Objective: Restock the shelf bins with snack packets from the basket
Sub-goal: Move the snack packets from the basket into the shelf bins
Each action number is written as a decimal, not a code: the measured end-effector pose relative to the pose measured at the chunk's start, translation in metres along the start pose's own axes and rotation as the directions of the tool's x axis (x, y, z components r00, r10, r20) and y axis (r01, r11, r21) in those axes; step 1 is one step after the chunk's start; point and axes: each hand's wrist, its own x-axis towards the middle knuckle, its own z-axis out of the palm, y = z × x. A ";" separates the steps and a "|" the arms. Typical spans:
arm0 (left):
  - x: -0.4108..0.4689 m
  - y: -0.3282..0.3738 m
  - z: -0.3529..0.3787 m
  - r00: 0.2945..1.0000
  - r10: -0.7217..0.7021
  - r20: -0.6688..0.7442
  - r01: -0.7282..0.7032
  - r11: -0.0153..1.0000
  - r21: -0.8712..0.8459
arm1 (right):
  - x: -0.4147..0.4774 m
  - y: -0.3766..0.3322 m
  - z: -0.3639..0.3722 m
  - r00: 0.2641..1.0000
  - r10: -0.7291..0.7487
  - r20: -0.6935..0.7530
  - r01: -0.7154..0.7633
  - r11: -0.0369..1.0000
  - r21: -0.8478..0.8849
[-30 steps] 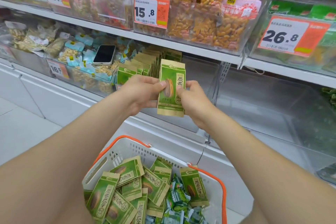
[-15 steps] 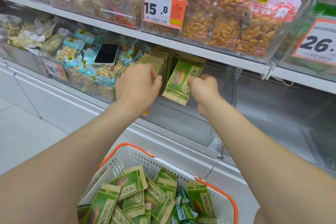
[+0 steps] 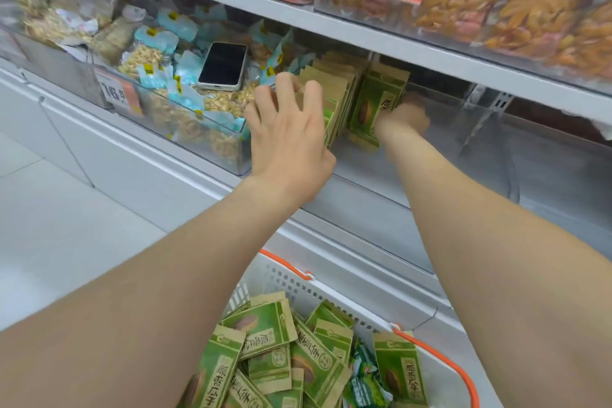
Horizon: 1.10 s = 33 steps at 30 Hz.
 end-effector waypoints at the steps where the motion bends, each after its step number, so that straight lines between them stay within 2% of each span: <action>1: 0.000 0.000 0.001 1.000 -0.008 0.004 0.008 1.000 -0.012 | 0.003 0.000 0.002 1.000 -0.020 -0.019 0.020 0.999 -0.028; 5: 0.001 -0.002 0.003 1.000 -0.019 0.024 0.020 0.999 -0.047 | 0.013 0.001 0.014 0.996 -0.069 -0.055 0.063 0.992 -0.108; 11: 0.001 0.000 0.001 1.000 -0.019 0.014 0.019 0.999 -0.036 | 0.013 0.003 0.015 0.999 -0.020 -0.049 0.018 0.998 -0.055; 16: 0.000 0.003 -0.005 1.000 -0.004 -0.008 0.004 1.000 -0.029 | -0.003 0.002 0.000 0.993 0.033 0.118 -0.030 0.999 -0.023; 18: -0.001 0.005 -0.012 0.999 0.025 -0.032 -0.026 0.999 -0.044 | -0.024 0.001 -0.014 0.984 -0.050 0.172 0.054 0.998 -0.021; 20: -0.002 0.006 -0.021 0.995 0.076 -0.064 -0.081 0.994 -0.079 | -0.050 0.002 -0.030 0.950 -0.270 0.154 0.280 0.959 -0.048; 23: -0.006 0.010 -0.037 0.983 0.167 -0.072 -0.176 0.975 -0.138 | -0.096 0.010 -0.057 0.782 -0.592 0.195 0.603 0.798 0.007; 25: -0.012 0.012 -0.045 0.976 0.217 -0.019 -0.218 0.966 -0.136 | -0.127 0.018 -0.074 0.652 -0.712 0.259 0.731 0.682 0.034; 27: -0.022 0.013 -0.050 0.969 0.219 0.119 -0.201 0.969 -0.144 | -0.154 0.032 -0.085 0.579 -0.739 0.343 0.793 0.608 -0.029; 29: -0.037 0.016 -0.053 0.918 0.245 0.313 -0.197 0.964 -0.176 | -0.177 0.049 -0.096 0.579 -0.690 0.435 0.801 0.581 -0.146; 33: -0.076 0.030 -0.046 0.718 0.381 0.582 -0.302 0.925 -0.232 | -0.211 0.081 -0.109 0.548 -0.539 0.640 0.807 0.542 -0.235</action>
